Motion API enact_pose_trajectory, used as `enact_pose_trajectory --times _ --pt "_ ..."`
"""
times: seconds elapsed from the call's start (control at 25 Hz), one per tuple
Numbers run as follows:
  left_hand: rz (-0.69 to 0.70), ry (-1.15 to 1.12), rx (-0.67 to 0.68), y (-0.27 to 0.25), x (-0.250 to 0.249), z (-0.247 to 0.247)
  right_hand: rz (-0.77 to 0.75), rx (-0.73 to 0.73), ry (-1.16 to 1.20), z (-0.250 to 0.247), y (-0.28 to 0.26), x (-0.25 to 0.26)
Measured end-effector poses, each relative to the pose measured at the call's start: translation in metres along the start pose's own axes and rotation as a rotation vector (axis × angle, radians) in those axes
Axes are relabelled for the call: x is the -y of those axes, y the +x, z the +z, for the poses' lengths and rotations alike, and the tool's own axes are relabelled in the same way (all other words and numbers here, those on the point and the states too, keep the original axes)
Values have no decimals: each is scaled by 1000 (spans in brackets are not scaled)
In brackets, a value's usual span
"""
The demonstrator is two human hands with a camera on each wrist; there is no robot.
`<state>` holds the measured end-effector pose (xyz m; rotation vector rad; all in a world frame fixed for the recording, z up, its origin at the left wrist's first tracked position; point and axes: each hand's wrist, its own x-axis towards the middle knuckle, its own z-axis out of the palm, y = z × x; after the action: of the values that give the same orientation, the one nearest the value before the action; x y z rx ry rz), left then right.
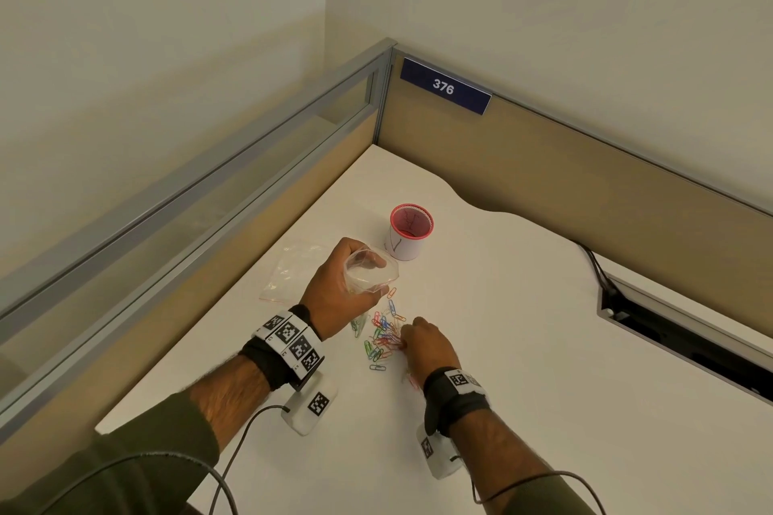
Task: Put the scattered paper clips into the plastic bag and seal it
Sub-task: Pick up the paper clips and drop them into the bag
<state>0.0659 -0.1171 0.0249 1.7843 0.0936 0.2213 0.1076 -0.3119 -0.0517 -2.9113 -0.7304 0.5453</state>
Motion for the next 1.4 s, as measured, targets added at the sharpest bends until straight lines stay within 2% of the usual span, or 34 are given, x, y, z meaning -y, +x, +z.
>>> enact_pose_trajectory --times 0.2,0.4,0.52,0.68,0.88,1.04,1.16,1.28,1.4 --pt "-6 -13 4 0 2 0 171 -62 204 -15 2 -17" --pt "-11 -8 13 2 3 3 269 -226 605 -40 -11 -22" --pt "-14 -8 15 3 4 6 241 -341 774 -72 -22 -13" --pt "-14 7 24 4 7 9 108 -502 891 -128 -34 11" --pt "2 31 32 6 4 13 -108 -588 796 -166 -38 48" --pt "37 29 34 6 2 15 -225 -536 585 -159 -33 66" --pt "39 32 23 6 -2 16 -271 -434 389 -155 -32 69" --pt "18 18 24 5 -1 12 -293 -385 376 -158 -33 70" --pt "15 45 28 3 1 8 -328 -465 424 -167 -38 68"
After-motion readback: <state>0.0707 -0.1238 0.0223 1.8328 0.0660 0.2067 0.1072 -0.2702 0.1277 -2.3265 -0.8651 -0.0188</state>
